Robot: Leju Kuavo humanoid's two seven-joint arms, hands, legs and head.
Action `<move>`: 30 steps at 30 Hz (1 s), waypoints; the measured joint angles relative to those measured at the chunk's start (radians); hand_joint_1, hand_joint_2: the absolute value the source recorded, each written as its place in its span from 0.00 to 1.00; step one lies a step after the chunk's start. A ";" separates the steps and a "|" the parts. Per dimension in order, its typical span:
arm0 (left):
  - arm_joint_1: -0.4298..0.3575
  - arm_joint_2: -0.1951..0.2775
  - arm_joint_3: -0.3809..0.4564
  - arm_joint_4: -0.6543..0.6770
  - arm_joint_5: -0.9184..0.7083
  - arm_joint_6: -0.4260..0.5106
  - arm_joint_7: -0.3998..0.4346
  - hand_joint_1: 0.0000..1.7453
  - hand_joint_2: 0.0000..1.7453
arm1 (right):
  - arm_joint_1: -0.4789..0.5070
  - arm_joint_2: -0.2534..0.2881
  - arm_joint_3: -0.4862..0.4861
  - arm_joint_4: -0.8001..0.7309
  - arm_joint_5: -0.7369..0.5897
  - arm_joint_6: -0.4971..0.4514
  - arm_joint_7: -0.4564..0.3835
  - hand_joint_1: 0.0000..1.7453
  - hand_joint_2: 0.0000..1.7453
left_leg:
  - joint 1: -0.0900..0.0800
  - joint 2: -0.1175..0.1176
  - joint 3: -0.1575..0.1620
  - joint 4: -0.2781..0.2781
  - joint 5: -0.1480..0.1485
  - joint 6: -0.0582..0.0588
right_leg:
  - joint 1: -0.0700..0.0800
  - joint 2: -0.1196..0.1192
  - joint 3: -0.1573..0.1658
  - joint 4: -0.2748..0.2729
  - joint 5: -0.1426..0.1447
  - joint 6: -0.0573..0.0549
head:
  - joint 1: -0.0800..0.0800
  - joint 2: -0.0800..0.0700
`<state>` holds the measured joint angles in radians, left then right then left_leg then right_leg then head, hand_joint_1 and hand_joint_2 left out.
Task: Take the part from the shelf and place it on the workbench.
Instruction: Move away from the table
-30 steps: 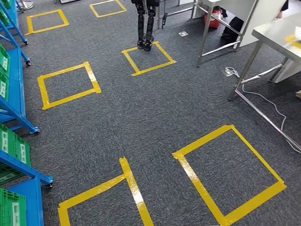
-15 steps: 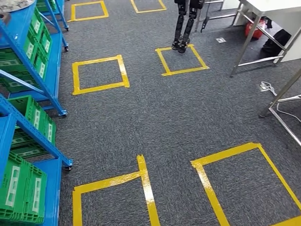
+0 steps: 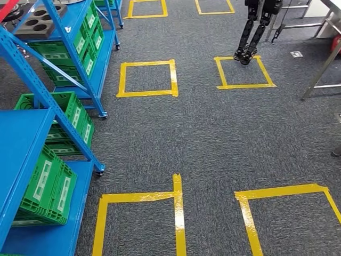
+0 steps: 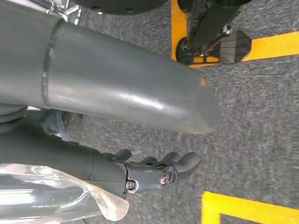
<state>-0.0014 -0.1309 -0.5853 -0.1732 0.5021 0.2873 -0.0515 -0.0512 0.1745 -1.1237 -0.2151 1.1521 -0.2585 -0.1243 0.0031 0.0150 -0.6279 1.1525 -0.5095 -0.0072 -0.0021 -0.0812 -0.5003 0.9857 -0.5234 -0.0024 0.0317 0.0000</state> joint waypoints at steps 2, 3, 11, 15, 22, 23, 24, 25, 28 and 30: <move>-0.003 0.001 0.002 0.000 -0.001 0.000 0.000 0.00 0.00 | -0.001 0.000 0.000 0.001 0.000 0.008 -0.001 0.00 0.00 | -0.010 0.033 0.061 -0.114 0.031 0.012 | 0.005 -0.017 0.001 0.002 -0.006 0.006 | 0.000 0.000; -0.004 0.001 0.003 0.000 -0.002 -0.001 0.000 0.00 0.00 | -0.002 0.000 0.001 0.002 0.000 0.016 -0.001 0.00 0.00 | -0.014 0.043 0.071 -0.136 0.031 0.016 | 0.007 -0.025 0.001 0.003 -0.008 0.010 | 0.000 0.000; -0.006 0.000 0.006 0.000 0.002 0.001 -0.005 0.00 0.00 | 0.001 -0.007 0.006 0.002 -0.004 0.019 -0.002 0.00 0.00 | -0.008 -0.010 0.067 -0.153 0.044 0.046 | -0.002 0.073 -0.120 0.258 -0.139 0.041 | 0.013 0.000; -0.005 0.000 0.008 0.000 0.004 -0.001 -0.022 0.00 0.00 | 0.003 -0.005 0.005 0.003 -0.012 -0.004 -0.004 0.00 0.00 | -0.008 -0.031 0.071 -0.152 0.043 0.044 | -0.004 0.080 -0.099 0.173 -0.043 0.039 | 0.015 0.000; -0.004 0.000 0.008 0.000 -0.011 -0.027 -0.056 0.00 0.00 | 0.003 -0.001 0.004 0.004 -0.022 -0.003 -0.004 0.00 0.00 | -0.015 -0.040 0.064 -0.142 0.043 0.052 | -0.002 0.092 -0.022 0.006 0.012 0.029 | 0.012 0.000; -0.004 0.001 0.008 0.000 -0.012 -0.027 -0.057 0.00 0.00 | 0.002 -0.001 0.004 0.004 -0.023 -0.003 -0.004 0.00 0.00 | -0.014 -0.040 0.065 -0.144 0.043 0.052 | -0.001 0.092 -0.022 0.006 0.012 0.028 | 0.012 0.000; -0.004 0.001 0.008 0.000 -0.012 -0.027 -0.057 0.00 0.00 | 0.002 -0.001 0.004 0.004 -0.023 -0.003 -0.004 0.00 0.00 | -0.013 -0.040 0.065 -0.146 0.044 0.051 | 0.001 0.092 -0.022 0.006 0.012 0.027 | 0.012 0.000; -0.004 0.001 0.008 0.000 -0.012 -0.027 -0.057 0.00 0.00 | 0.001 -0.001 0.004 0.005 -0.023 -0.003 -0.004 0.00 0.00 | -0.012 -0.040 0.066 -0.147 0.045 0.049 | 0.001 0.092 -0.022 0.007 0.012 0.025 | 0.012 0.000; -0.004 0.002 0.008 0.000 -0.012 -0.028 -0.057 0.00 0.00 | 0.000 -0.001 0.004 0.005 -0.023 -0.003 -0.004 0.00 0.00 | -0.010 -0.040 0.066 -0.151 0.048 0.040 | 0.003 0.092 -0.023 0.008 0.011 0.021 | 0.012 0.000; -0.004 0.002 0.008 0.000 -0.012 -0.028 -0.057 0.00 0.00 | 0.000 -0.001 0.004 0.005 -0.023 -0.003 -0.004 0.00 0.00 | -0.009 -0.040 0.066 -0.151 0.048 0.031 | 0.004 0.092 -0.024 0.009 0.011 0.018 | 0.012 0.000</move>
<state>-0.0055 -0.1293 -0.5768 -0.1736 0.4902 0.2592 -0.1083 -0.0510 0.1736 -1.1200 -0.2098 1.1292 -0.2613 -0.1286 -0.0056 -0.0253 -0.5615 1.0010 -0.4617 0.0235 0.0021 0.0104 -0.5242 0.9947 -0.5127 0.0159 0.0441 0.0000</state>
